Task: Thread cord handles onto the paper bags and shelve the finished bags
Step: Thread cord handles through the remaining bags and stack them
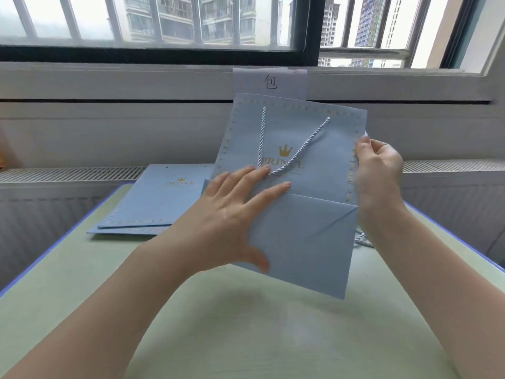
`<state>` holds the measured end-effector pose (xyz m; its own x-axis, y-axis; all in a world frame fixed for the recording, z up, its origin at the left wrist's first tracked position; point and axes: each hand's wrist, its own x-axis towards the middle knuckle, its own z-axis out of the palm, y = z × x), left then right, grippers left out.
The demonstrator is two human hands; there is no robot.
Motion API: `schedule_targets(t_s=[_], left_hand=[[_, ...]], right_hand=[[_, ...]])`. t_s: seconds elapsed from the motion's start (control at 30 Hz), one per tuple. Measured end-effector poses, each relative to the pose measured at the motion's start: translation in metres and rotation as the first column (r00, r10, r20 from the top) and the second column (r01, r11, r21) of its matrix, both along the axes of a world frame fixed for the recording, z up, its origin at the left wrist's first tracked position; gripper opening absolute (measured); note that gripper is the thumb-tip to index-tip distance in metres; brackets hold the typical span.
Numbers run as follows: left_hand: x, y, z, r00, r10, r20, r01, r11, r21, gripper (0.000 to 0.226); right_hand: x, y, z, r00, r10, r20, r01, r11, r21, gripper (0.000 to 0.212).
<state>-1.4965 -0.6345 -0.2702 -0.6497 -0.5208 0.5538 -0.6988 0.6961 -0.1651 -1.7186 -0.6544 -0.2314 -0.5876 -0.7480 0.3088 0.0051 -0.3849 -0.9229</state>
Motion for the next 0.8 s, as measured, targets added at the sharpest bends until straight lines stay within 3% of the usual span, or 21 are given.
schedule_targets(t_s=[0.17,0.23,0.37,0.47,0.53,0.67,0.8], left_hand=[[-0.002,0.003,-0.003,0.994,0.033,0.099,-0.037,0.999,0.034,0.142],[-0.006,0.008,-0.002,0.995,0.006,0.101,-0.013,0.998,0.065,0.141],[-0.012,0.011,-0.006,0.990,0.045,0.137,-0.043,0.999,-0.022,0.138],[-0.016,0.010,-0.009,0.996,0.075,0.054,-0.064,0.982,-0.177,0.094],[-0.015,0.008,-0.006,0.997,0.083,-0.004,-0.082,0.973,-0.214,0.078],[-0.004,0.003,0.005,0.986,0.094,-0.135,-0.122,0.968,-0.219,0.070],[0.006,0.001,0.011,0.940,0.085,-0.331,-0.156,0.969,-0.193,0.080]], right_hand=[[0.005,-0.003,-0.003,0.999,-0.018,0.036,0.018,1.000,-0.013,0.014],[0.001,-0.002,-0.001,0.997,-0.023,0.069,0.025,1.000,-0.017,0.012],[-0.005,0.001,0.002,0.991,0.002,0.133,-0.004,1.000,0.018,0.024],[-0.002,0.003,0.005,0.959,0.126,0.252,-0.114,0.991,-0.064,0.022],[-0.003,0.002,0.008,0.944,0.199,0.263,-0.175,0.978,-0.110,0.018],[-0.001,0.002,0.011,0.924,0.313,0.220,-0.299,0.949,-0.098,0.015],[0.016,0.007,0.004,0.843,0.522,0.127,-0.524,0.851,-0.021,0.027]])
